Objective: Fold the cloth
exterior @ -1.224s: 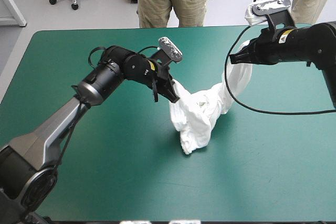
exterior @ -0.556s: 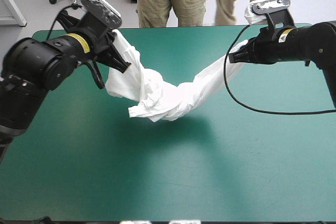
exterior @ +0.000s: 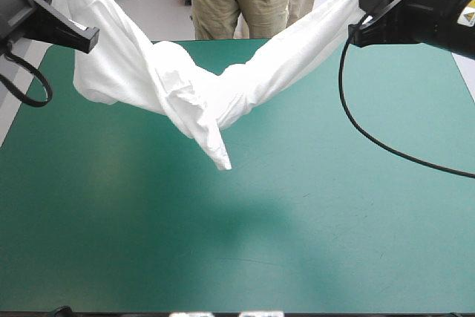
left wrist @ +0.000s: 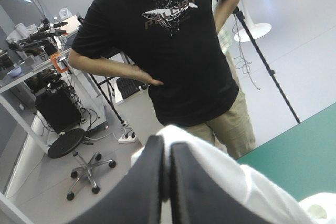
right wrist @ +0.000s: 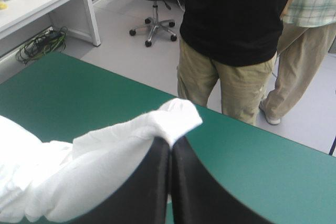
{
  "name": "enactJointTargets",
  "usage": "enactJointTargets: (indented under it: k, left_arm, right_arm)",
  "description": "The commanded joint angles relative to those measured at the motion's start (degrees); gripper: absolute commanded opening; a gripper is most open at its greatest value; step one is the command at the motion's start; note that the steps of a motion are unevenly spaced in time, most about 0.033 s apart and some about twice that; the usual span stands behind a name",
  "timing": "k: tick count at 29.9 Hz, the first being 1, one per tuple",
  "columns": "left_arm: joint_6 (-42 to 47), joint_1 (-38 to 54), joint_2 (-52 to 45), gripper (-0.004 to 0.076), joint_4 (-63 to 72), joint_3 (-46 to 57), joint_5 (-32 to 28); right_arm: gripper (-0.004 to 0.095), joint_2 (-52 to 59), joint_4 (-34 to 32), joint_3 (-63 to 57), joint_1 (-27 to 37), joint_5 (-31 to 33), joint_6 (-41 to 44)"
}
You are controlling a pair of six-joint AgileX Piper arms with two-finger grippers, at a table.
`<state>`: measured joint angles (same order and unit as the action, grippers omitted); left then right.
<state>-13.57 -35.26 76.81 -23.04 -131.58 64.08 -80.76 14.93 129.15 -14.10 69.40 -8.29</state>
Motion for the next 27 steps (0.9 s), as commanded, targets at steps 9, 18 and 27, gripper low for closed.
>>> enactJointTargets:
  k: [9,18,27]
  left_arm:
    - [-0.8,-0.1,-13.7,-0.0009,3.2,17.1,2.6]
    - [15.3,-0.1,-20.5,-0.0009,5.0,50.2,-0.8]
    - [22.2,0.0,-12.0,-0.0009,5.1,69.0,-19.1]
  right_arm:
    - [-0.0017,15.1,-2.3,-16.2,0.2,2.0,0.1]
    - [-0.0017,24.0,-3.9,-45.7,0.2,0.5,4.6]
    - [-0.0017,18.4,-3.9,-62.5,0.2,-17.5,5.7]
